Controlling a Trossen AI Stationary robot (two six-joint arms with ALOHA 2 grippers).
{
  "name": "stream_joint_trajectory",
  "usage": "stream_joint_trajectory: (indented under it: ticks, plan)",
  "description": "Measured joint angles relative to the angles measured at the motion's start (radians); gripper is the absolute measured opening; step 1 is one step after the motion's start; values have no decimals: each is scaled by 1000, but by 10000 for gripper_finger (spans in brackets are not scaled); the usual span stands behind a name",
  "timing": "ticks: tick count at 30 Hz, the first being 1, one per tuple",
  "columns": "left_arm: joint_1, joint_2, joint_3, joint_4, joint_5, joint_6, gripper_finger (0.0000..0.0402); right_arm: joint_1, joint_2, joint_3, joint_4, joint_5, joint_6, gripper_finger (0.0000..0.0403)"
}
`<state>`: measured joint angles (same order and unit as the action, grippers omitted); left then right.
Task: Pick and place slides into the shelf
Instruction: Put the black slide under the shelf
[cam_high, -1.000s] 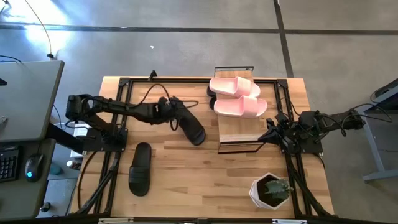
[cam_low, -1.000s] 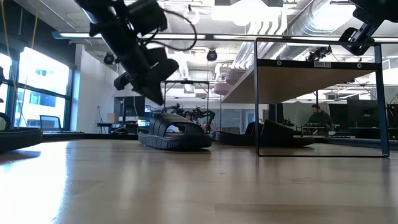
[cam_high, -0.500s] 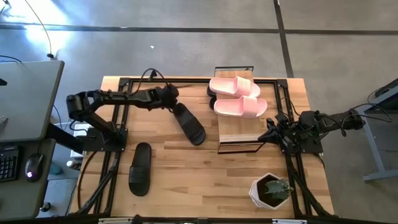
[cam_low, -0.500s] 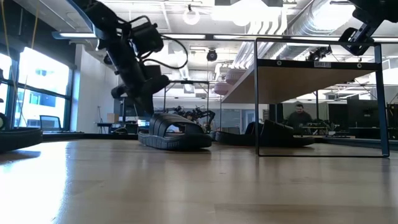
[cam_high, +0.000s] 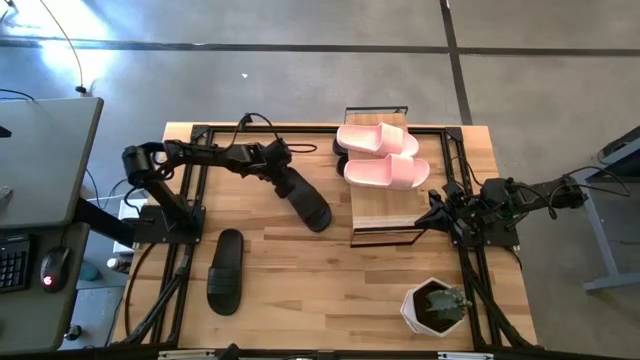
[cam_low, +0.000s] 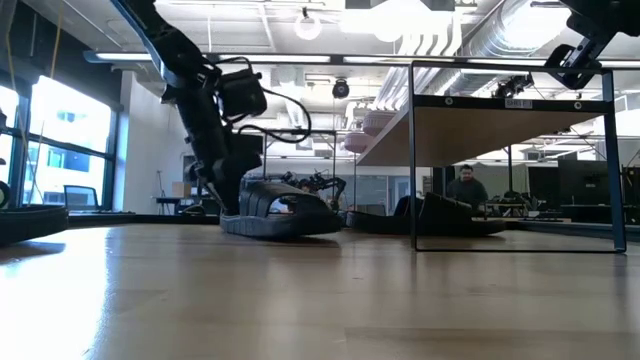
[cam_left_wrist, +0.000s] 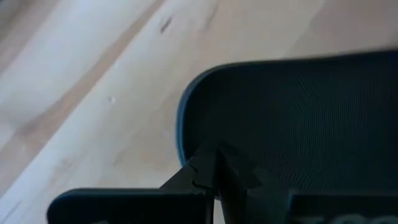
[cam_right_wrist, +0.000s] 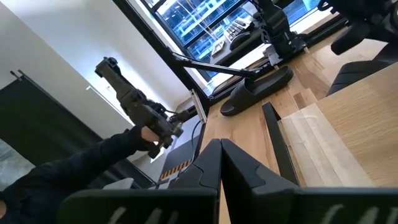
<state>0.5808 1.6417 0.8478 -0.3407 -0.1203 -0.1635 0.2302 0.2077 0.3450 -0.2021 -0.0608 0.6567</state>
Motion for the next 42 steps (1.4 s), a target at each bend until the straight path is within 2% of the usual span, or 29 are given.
stream_joint_trajectory:
  ticks: [5,16,21,29,36,42]
  plan:
    - [-9,6,2,-62,12,-1,0,0,0,0,0,0,-1,0]
    - [-127,4,3,-138,10,-28,0,0,0,0,0,1,-2,0]
    - [-170,6,2,-136,-61,-25,0,0,0,0,0,1,-2,0]
    - [-151,7,4,-125,-110,-19,0,0,0,0,0,1,16,0]
    - [-131,11,36,-116,-216,4,0,0,0,0,0,7,16,0]
    - [-109,10,43,-97,-187,10,0,0,0,0,0,6,16,0]
